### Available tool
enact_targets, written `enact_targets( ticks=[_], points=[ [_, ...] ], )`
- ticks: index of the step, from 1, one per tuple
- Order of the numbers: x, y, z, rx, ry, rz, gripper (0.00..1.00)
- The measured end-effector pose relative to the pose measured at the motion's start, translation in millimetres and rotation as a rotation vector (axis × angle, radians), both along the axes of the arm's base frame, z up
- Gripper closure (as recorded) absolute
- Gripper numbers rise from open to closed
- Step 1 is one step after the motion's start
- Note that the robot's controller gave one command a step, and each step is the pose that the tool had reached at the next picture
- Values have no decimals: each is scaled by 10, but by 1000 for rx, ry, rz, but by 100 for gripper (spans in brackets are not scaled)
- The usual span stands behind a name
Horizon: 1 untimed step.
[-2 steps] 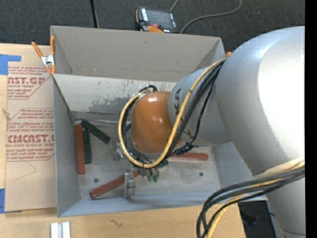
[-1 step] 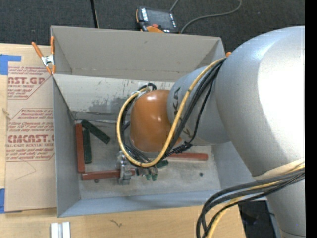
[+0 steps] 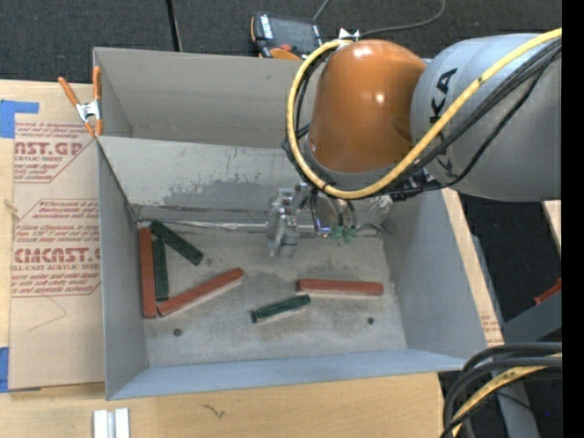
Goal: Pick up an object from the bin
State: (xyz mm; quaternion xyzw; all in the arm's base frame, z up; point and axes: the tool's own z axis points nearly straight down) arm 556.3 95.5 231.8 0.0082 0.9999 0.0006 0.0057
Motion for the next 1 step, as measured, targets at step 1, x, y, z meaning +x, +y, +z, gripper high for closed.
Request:
enact_targets(
  ticks=[1],
  points=[
    [-24,14,-51,0,9,3,0]
  ],
)
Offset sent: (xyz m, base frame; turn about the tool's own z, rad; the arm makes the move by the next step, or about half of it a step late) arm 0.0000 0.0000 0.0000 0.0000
